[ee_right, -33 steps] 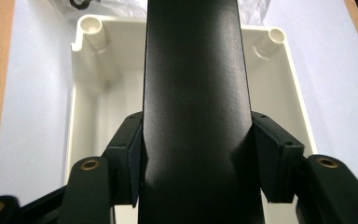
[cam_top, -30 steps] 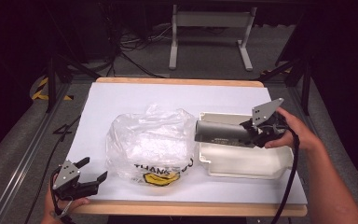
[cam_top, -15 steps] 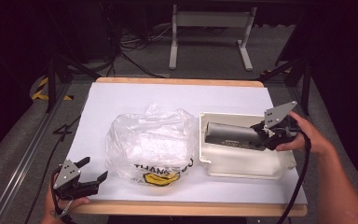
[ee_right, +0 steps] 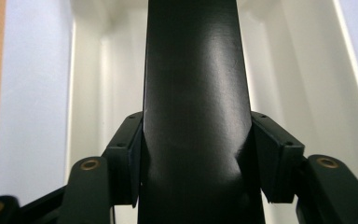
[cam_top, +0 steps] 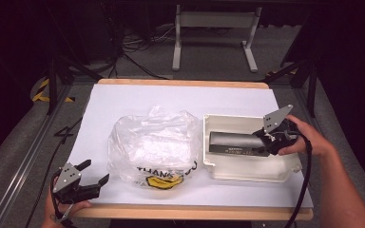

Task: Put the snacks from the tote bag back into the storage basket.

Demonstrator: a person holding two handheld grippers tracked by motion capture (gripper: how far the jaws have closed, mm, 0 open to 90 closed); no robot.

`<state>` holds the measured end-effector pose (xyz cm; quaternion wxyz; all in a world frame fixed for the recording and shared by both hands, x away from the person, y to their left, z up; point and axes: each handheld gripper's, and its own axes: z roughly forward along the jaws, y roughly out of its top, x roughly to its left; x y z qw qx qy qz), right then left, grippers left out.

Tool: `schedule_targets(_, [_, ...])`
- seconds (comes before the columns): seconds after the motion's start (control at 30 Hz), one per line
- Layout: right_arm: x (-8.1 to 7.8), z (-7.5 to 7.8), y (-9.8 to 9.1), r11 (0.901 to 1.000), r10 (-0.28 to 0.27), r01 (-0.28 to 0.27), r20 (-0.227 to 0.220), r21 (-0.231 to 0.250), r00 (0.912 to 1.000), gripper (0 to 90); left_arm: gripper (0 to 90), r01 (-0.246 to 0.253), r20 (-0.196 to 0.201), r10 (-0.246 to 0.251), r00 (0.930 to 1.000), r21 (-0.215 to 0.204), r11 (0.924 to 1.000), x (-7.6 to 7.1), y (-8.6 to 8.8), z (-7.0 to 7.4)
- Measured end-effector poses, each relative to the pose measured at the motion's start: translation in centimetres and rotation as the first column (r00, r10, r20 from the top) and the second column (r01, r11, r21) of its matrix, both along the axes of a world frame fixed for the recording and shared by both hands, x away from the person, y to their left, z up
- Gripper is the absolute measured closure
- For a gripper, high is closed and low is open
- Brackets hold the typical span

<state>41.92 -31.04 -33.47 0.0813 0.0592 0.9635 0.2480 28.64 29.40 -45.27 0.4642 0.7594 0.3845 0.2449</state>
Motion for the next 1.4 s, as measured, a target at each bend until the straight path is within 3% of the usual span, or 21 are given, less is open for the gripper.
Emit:
schedule_targets(0.2, [0.5, -1.1, 0.3, 0.9999, -0.01, 0.01, -0.02, -0.011, 0.9997, 42.9, 16.8, 0.005, 0.003, -0.005, 1.0, 0.002, 1.0, 0.0, -0.1, 0.0])
schedule_targets(0.5, [1.3, -2.7, 0.5, 0.9977, -0.024, 0.022, -0.04, -0.064, 0.9989, 42.8, 16.8, 0.007, 0.006, -0.007, 1.0, 0.003, 1.0, -0.1, -0.1, 0.1])
schedule_targets(0.67, [1.4, -3.0, 0.2, 0.9983, -0.028, 0.026, -0.045, -0.052, 0.9986, 42.6, 16.8, 0.014, 0.006, -0.015, 0.9999, 0.007, 0.9999, -0.1, -0.2, 0.1])
schedule_targets(1.07, [1.9, -3.4, 0.0, 0.9943, -0.048, 0.044, -0.047, -0.097, 0.9977, 41.9, 16.8, 0.012, -0.002, -0.012, 0.9999, 0.011, 0.9999, 0.1, -0.2, -0.1])
schedule_targets(1.4, [2.0, -3.9, 0.2, 0.9839, -0.083, 0.072, -0.062, -0.164, 0.9946, 40.9, 16.9, 0.013, -0.005, -0.013, 0.9999, 0.009, 0.9999, 0.2, -0.2, -0.1])
